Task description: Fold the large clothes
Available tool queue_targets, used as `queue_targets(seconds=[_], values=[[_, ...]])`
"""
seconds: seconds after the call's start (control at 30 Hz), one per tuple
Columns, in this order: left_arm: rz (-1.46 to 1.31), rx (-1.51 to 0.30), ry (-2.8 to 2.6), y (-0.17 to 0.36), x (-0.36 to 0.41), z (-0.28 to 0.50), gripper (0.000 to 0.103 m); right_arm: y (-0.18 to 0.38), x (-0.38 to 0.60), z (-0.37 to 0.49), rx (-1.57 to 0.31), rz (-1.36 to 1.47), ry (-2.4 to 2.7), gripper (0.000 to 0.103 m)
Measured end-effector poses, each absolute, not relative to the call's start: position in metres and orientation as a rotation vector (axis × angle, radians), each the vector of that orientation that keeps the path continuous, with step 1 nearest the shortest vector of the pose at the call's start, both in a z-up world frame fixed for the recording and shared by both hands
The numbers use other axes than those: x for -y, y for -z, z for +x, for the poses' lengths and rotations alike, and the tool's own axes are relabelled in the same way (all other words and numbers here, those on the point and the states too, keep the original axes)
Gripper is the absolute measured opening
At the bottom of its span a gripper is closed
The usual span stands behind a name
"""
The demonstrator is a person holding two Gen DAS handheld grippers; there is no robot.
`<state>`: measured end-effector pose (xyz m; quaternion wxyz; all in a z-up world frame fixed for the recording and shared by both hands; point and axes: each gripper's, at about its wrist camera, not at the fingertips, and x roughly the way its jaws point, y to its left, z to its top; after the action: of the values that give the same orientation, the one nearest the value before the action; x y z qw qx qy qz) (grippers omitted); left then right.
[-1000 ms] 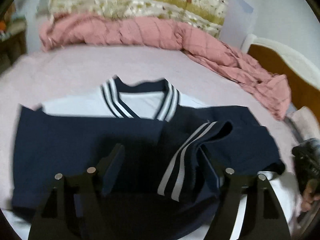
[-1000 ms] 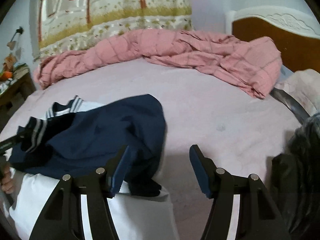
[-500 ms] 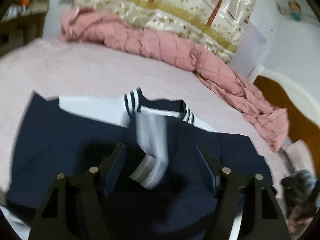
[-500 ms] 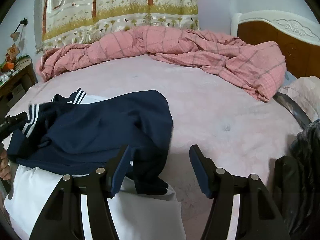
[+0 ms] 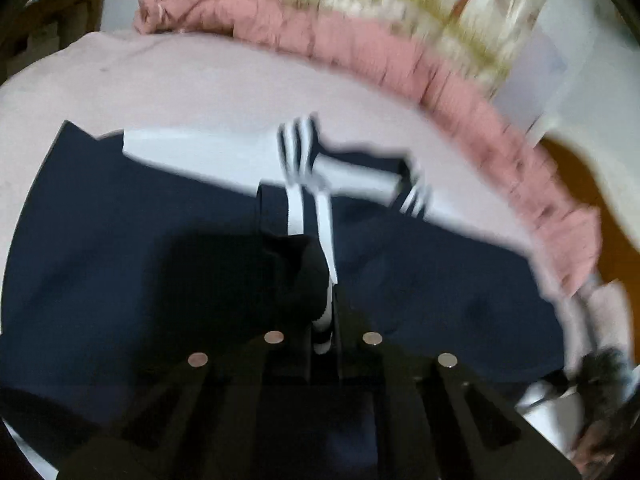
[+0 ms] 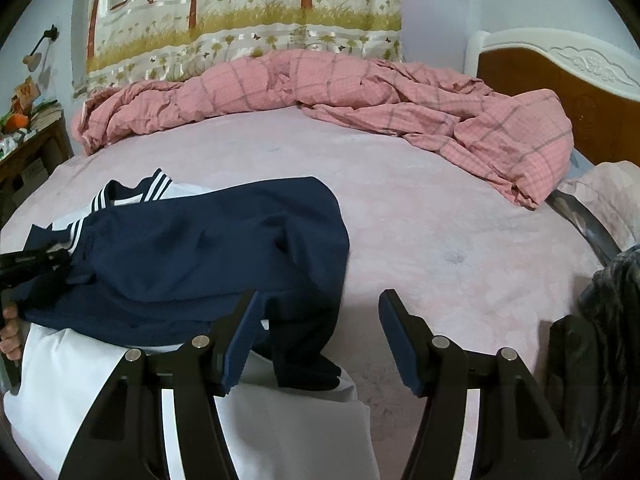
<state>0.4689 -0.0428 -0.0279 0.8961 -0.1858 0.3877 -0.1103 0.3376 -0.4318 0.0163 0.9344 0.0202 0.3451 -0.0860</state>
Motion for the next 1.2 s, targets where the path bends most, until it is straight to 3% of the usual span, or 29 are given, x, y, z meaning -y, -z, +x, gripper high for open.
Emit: queue_targets(seconds=[0.27,0.5,0.77,0.83,0.9,1.03,1.2], values=[[-0.205,-0.592,-0.014,-0.034,0.022,0.419,0.007,0.000,0.438,0.349,-0.784,0.045,0.167,0.064],[-0.150,-0.717,-0.149,0.001,0.010,0.442,0.007,0.011,0.436,0.356,-0.829,0.055,0.128,0.064],[-0.108,-0.774,-0.289,0.025,0.004,0.444,0.008,-0.011,0.427,0.353,-0.696,0.217,-0.059,0.064],[-0.111,-0.789,-0.291,0.027,0.002,0.447,0.008,0.002,0.423,0.370,-0.767,0.168,0.020,0.050],[-0.114,-0.799,-0.292,0.029,-0.001,0.447,0.012,0.028,0.426,0.388,-0.883,0.162,0.039,0.045],[-0.060,-0.869,-0.266,0.041,0.007,0.455,0.018,0.041,0.441,0.395,-0.935,0.204,0.080,0.044],[-0.049,-0.859,-0.263,0.040,0.010,0.455,0.019,0.016,0.436,0.383,-0.799,0.087,0.189,0.037]])
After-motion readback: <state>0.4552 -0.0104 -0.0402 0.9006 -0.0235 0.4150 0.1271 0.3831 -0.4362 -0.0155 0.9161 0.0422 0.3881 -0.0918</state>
